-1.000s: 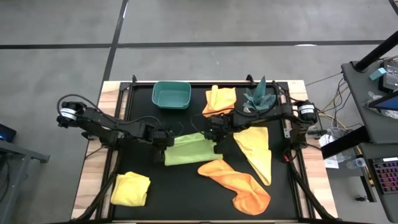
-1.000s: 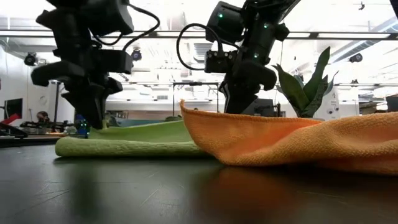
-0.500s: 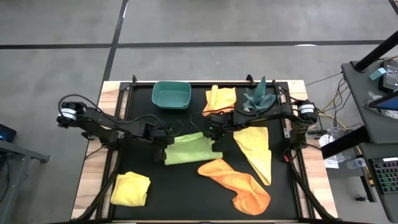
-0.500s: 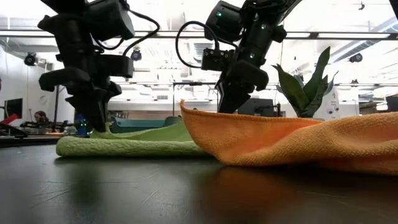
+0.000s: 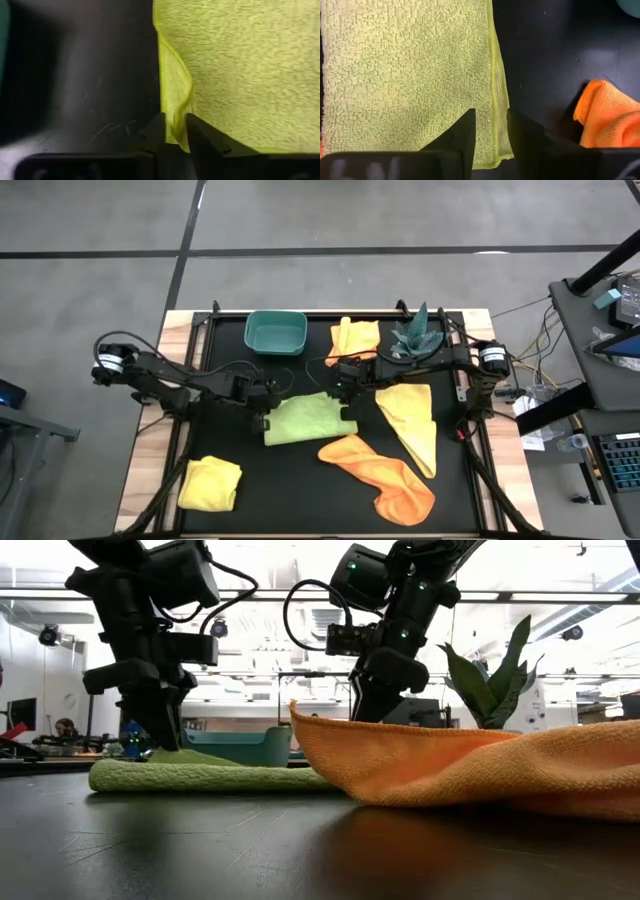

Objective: Fold microfiber towels
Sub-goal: Fold the green microfiber cloth

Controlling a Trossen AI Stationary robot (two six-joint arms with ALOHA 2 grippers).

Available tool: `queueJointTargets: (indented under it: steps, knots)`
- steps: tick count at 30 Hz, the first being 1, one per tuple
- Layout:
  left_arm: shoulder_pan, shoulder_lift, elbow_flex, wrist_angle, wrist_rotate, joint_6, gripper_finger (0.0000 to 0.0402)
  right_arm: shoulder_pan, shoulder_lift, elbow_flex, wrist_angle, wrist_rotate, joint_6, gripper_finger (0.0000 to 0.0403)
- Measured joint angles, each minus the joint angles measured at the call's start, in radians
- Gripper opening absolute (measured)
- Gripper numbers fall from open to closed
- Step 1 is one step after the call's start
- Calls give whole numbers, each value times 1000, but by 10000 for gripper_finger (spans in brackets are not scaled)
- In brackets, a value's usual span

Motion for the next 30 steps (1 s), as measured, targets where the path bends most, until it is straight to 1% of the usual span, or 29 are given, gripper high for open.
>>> queueJointTargets:
  steps: [4, 8, 11, 14, 16, 20, 26, 30]
  knots:
    - [0, -2, 0, -3, -33, 15, 129, 0, 0, 0, -1, 0, 12, 109]
    - [0, -14, 16, -59, -47, 59, 160, 5, -2, 0, -2, -1, 42, 102]
    - [0, -28, 25, -71, -50, 61, 163, 5, -2, 0, -2, -2, 102, 93]
    - [-1, -37, 25, -50, -42, 60, 163, 7, -2, 0, -1, -3, 155, 81]
    - [-1, -39, 21, -23, 3, 59, 164, 12, -2, -1, -1, -9, 176, 74]
    - [-4, -38, -14, 87, 85, 58, 163, 43, -2, -2, 10, -10, 180, 62]
    - [-13, -33, -98, 241, 91, 55, 163, 86, -2, -53, 99, -11, 196, 42]
    - [-13, -32, -147, 322, 92, 51, 163, 88, -3, -127, 230, -10, 219, 30]
